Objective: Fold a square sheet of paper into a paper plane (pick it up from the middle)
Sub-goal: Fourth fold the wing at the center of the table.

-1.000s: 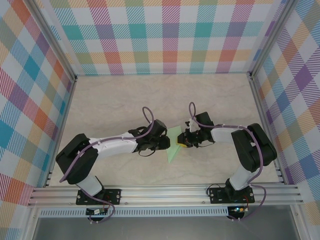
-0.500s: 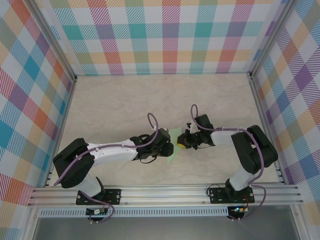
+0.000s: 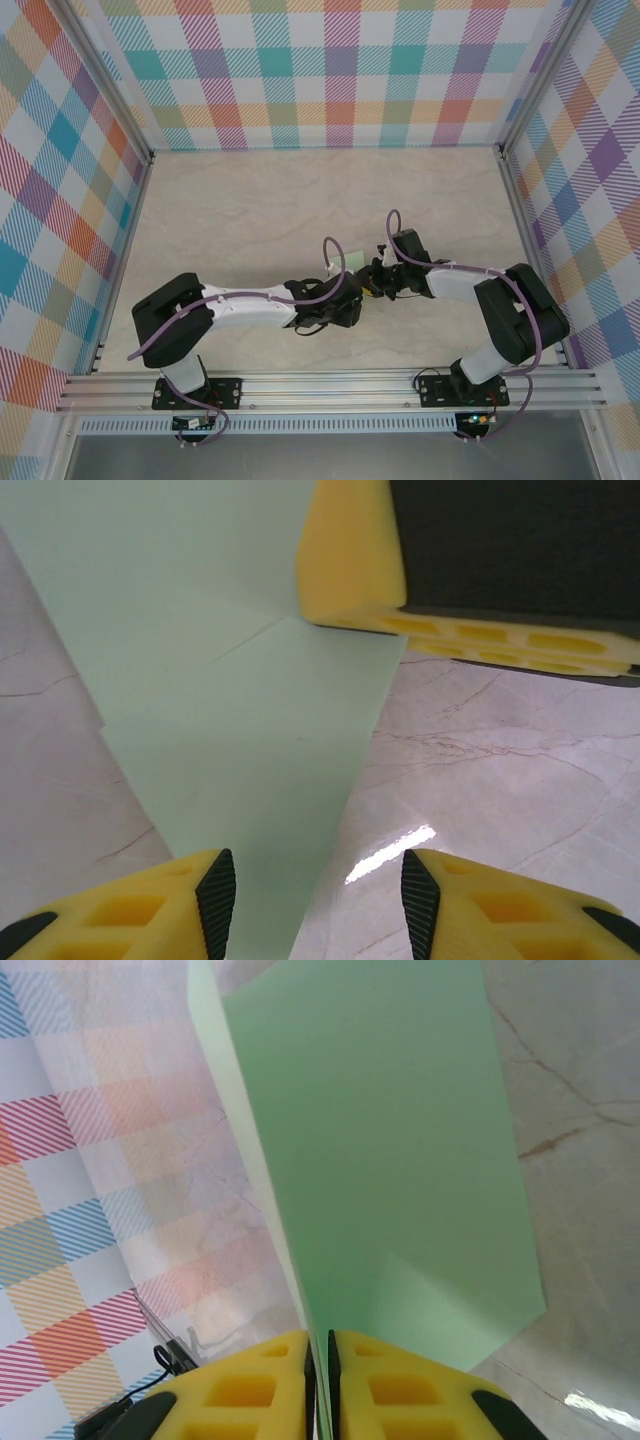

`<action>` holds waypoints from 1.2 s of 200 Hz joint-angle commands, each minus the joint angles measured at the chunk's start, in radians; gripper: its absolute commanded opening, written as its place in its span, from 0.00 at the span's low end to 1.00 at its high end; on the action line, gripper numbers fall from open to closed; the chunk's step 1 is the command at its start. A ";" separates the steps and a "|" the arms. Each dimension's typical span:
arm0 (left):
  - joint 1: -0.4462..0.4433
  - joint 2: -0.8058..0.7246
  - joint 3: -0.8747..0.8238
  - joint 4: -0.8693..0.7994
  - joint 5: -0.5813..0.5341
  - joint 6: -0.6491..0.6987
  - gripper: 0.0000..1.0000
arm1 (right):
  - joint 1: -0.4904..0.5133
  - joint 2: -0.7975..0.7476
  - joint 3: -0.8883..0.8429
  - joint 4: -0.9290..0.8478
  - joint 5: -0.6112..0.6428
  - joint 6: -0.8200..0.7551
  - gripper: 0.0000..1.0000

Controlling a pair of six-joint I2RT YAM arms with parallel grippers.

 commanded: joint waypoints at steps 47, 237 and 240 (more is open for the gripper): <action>-0.081 0.131 0.152 -0.244 -0.253 -0.066 0.43 | 0.003 -0.005 0.053 -0.064 -0.031 -0.069 0.18; -0.114 0.150 0.155 -0.261 -0.311 -0.136 0.12 | -0.002 0.021 0.078 -0.102 -0.044 -0.114 0.18; -0.114 0.150 0.155 -0.261 -0.311 -0.137 0.11 | -0.002 0.022 0.077 -0.103 -0.046 -0.115 0.18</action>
